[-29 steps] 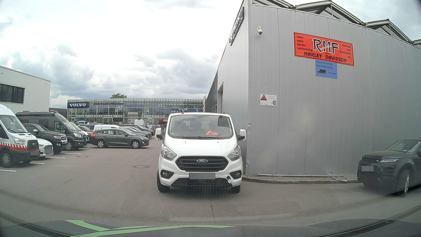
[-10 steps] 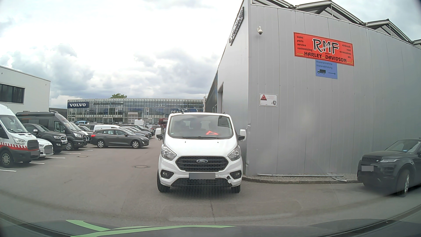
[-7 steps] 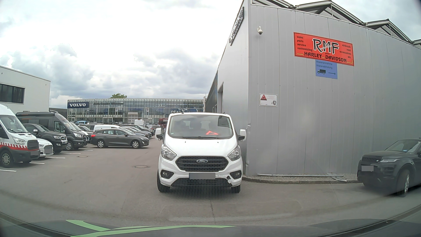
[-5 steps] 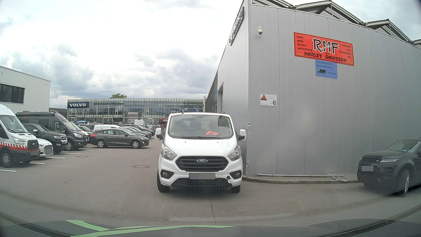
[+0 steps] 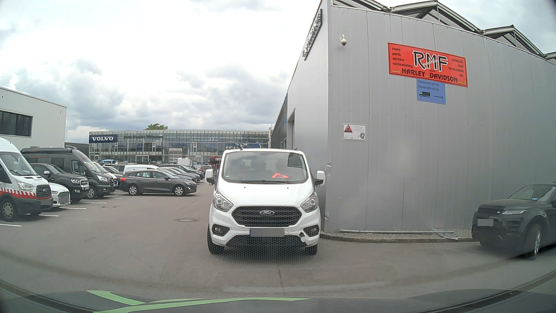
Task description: Follow the waypoints while adhering to traffic rules and regulations
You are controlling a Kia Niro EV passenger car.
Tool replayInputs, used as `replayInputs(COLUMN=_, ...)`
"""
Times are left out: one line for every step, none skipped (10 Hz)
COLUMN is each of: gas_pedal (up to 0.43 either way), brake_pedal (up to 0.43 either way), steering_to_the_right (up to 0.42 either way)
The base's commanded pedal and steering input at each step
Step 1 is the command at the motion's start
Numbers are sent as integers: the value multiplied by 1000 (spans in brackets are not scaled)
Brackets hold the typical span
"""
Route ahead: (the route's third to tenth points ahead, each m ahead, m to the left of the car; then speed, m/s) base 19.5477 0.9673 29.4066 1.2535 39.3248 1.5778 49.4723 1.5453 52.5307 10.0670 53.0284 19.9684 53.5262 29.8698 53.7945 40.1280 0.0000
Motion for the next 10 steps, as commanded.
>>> replayInputs(gas_pedal=0, brake_pedal=433, steering_to_the_right=6)
replayInputs(gas_pedal=0, brake_pedal=433, steering_to_the_right=6)
replayInputs(gas_pedal=0, brake_pedal=433, steering_to_the_right=6)
replayInputs(gas_pedal=0, brake_pedal=433, steering_to_the_right=6)
replayInputs(gas_pedal=0, brake_pedal=433, steering_to_the_right=6)
replayInputs(gas_pedal=0, brake_pedal=433, steering_to_the_right=6)
replayInputs(gas_pedal=0, brake_pedal=433, steering_to_the_right=6)
replayInputs(gas_pedal=0, brake_pedal=433, steering_to_the_right=5)
replayInputs(gas_pedal=0, brake_pedal=433, steering_to_the_right=6)
replayInputs(gas_pedal=0, brake_pedal=433, steering_to_the_right=6)
